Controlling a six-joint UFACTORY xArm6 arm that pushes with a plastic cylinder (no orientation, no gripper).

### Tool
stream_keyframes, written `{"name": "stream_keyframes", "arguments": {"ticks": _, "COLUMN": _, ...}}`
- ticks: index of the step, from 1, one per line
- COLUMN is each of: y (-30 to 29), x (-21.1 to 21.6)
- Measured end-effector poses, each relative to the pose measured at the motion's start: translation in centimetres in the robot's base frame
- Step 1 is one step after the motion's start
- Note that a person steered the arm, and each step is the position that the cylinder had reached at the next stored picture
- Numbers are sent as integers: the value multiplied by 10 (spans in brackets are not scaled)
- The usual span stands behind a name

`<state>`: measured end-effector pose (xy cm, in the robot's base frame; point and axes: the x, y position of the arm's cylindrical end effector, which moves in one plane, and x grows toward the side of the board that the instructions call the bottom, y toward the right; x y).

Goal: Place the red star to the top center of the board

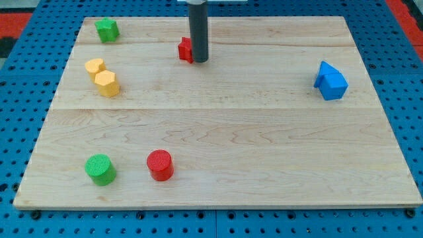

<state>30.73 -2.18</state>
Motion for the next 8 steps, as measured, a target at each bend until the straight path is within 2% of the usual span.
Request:
{"name": "stream_keyframes", "arguments": {"ticks": 1, "y": -54, "x": 52}}
{"name": "stream_keyframes", "arguments": {"ticks": 2, "y": -114, "x": 24}}
{"name": "stream_keyframes", "arguments": {"ticks": 3, "y": -25, "x": -15}}
{"name": "stream_keyframes", "arguments": {"ticks": 4, "y": 28, "x": -15}}
{"name": "stream_keyframes", "arguments": {"ticks": 5, "y": 37, "x": -17}}
{"name": "stream_keyframes", "arguments": {"ticks": 6, "y": 48, "x": -51}}
{"name": "stream_keyframes", "arguments": {"ticks": 8, "y": 54, "x": -52}}
